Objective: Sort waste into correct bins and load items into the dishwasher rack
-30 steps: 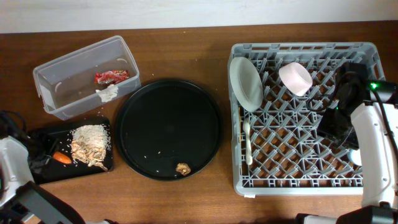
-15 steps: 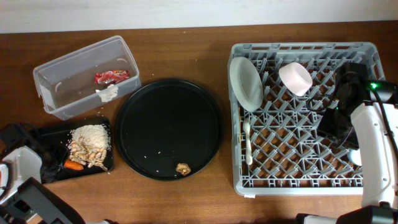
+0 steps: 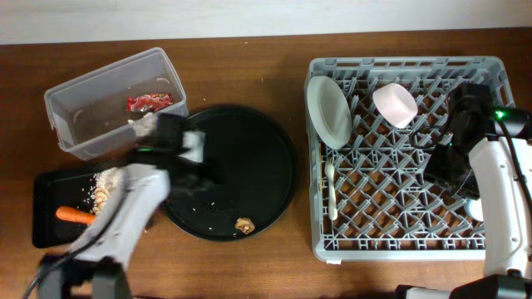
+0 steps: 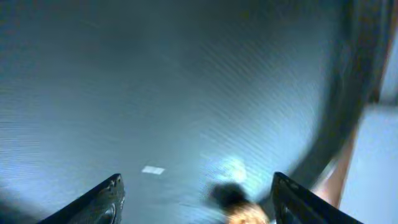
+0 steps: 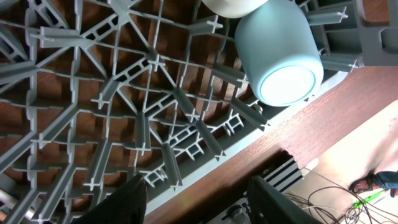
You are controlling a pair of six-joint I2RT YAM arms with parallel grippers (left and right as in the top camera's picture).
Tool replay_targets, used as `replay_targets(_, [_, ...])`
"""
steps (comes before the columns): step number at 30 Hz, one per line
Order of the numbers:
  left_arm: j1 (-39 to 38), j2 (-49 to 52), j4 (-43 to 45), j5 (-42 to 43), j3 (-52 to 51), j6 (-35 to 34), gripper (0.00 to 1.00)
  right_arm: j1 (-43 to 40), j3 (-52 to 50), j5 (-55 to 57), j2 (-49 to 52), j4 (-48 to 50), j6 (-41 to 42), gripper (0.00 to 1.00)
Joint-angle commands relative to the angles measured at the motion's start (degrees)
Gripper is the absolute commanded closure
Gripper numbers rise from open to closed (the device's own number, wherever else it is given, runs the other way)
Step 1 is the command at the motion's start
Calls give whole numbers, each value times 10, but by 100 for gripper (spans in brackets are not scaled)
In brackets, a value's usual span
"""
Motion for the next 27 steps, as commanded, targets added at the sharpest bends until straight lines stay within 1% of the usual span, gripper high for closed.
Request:
replay_targets(1, [-109,75,-9,7,1,12,23,-4,-1,0,-2,0,1,45])
replay_targets(2, [-146,116,-9,37,1,12,23,-4,-1,0,-2,-1,1,45])
replay_targets(5, [-176,158,-35,44,1,-3,28,-4,-1,0,-2,-1,1,45])
replay_targets(6, [-175,158,-45,44,1,-3,30,-4,-1,0,-2,0,1,45])
replay_targets(8, [-175,158,-57,37,1,-3,39,-4,-1,0,-2,-1,1,45])
replay_targets(10, [-174,157,-63,3,3,-3,43,-4,-1,0,-2,0,1,45])
replay_targets(11, [-167,157,-70,-16,12,-3,43,-4,-1,0,-2,0,1,45])
replay_targets(12, [-160,157,-75,-16,21,-3,44,-4,-1,0,-2,-1,1,45])
replay_targets(13, [-153,157,-89,-17,34,-3,51,-4,-1,0,-2,-1,1,45])
replay_targets(14, [-151,157,-116,-16,52,-3,51,-4,-1,0,-2,-1,1,45])
replay_targets(16, [-151,157,-169,0,78,-3,51,-4,-1,0,-2,-1,1,45])
replay_targets(17, [-151,157,-194,16,83,-3,45,-4,-1,0,-2,-1,1,45])
replay_targets(18, [-151,157,-205,16,83,-3,43,-4,-1,0,-2,-1,1,45])
replay_targets(19, [-151,157,-219,16,83,-3,38,-4,-1,0,-2,-1,1,45])
replay_targets(20, [-151,157,-230,16,82,-3,38,-4,-1,-1,-2,-1,0,45])
replay_targets(22, [-153,157,-232,15,80,-18,37,-4,-1,-8,-2,-1,-8,45])
replay_targets(23, [-157,157,-223,14,75,-33,35,-4,-1,-8,-2,-1,-8,45])
replay_targets(25, [-164,158,-202,14,62,-52,34,-4,-1,-8,-2,-1,-8,45])
replay_targets(27, [-175,159,-173,14,38,-58,31,-4,-1,-8,-2,-1,-8,45])
